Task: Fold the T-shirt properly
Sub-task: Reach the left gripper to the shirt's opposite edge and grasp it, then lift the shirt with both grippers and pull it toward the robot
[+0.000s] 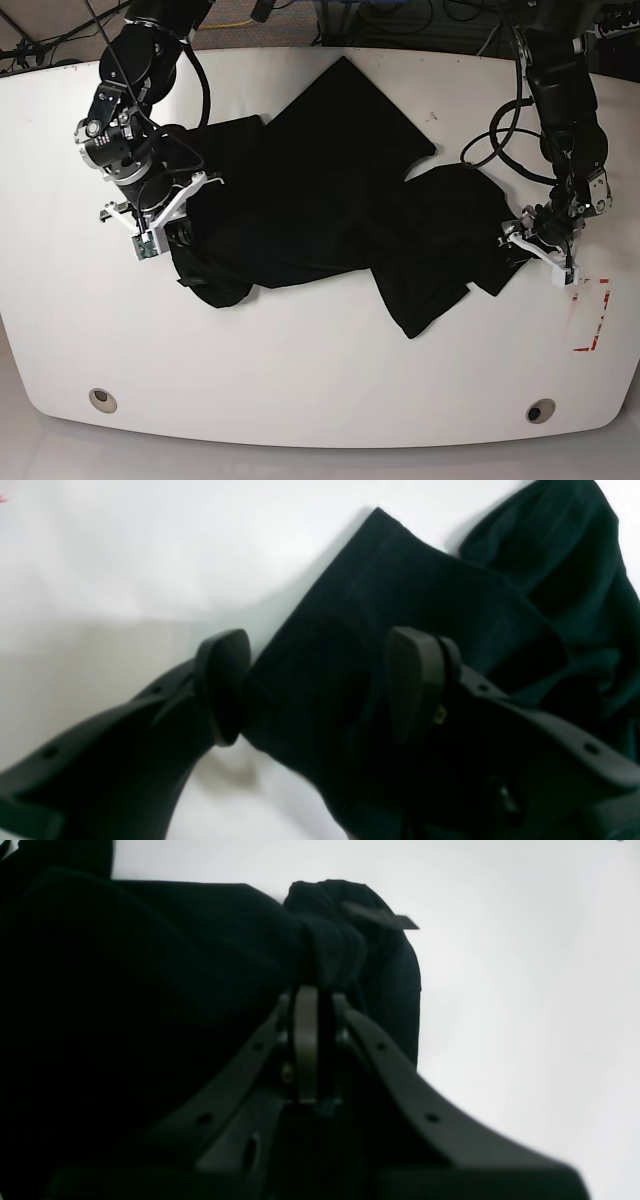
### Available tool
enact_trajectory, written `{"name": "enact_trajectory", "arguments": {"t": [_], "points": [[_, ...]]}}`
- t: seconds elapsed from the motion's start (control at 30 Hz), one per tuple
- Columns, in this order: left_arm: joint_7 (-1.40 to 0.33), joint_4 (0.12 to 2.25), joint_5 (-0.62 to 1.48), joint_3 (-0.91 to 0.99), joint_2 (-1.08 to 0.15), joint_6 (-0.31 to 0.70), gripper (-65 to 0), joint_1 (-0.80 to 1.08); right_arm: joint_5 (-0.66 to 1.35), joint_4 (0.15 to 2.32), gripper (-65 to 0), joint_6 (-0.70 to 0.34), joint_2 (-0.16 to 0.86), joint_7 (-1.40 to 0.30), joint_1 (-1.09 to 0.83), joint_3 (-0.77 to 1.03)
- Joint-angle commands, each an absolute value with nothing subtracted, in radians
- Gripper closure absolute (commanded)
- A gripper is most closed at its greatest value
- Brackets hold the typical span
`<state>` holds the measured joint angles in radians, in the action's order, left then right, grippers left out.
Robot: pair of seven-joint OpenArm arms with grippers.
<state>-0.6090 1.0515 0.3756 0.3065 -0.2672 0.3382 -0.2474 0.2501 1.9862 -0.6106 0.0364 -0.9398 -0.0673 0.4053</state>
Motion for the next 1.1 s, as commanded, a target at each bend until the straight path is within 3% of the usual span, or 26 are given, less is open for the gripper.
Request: {"name": "enact_trajectory", "arguments": {"t": [0.0, 0.17, 0.23, 0.3, 0.37, 0.57, 1.07], "points": [[-0.601, 1.063, 0.384, 0.308, -0.278, 0.341, -40.1, -0.265, 0.265, 2.003, 0.0, -0.613, 0.044, -0.912, -0.056, 0.407], [-0.605, 1.063, 0.384, 0.306, -0.278, 0.343, -37.5, -0.249, 0.265, 2.005, 0.0, -0.613, 0.044, -0.912, -0.056, 0.41], [-0.605, 1.063, 0.384, 0.305, -0.28, 0.343, -28.9, -0.231, 0.263, 2.006, 0.0, -0.613, 0.042, -0.912, -0.058, 0.41], [-0.604, 1.063, 0.384, 0.274, -0.285, 0.343, -11.5, -0.22, 0.263, 2.006, 0.0, -0.613, 0.042, -0.912, -0.058, 0.415], [-0.602, 1.063, 0.384, 0.236, -0.292, 0.343, 0.0, -0.217, 0.263, 2.006, 0.0, -0.613, 0.042, -0.912, -0.059, 0.415], [-0.601, 1.079, 0.394, 0.2, -0.317, 0.343, 0.0, -0.217, 0.257, 2.003, 0.0, -0.613, 0.042, -0.912, -0.068, 0.415], [-0.65, 1.538, 0.39, 0.285, -0.32, 0.338, 0.0, -0.183, 0.254, 1.89, 0.0, -0.611, 0.13, -0.912, 0.125, 0.407]]}}
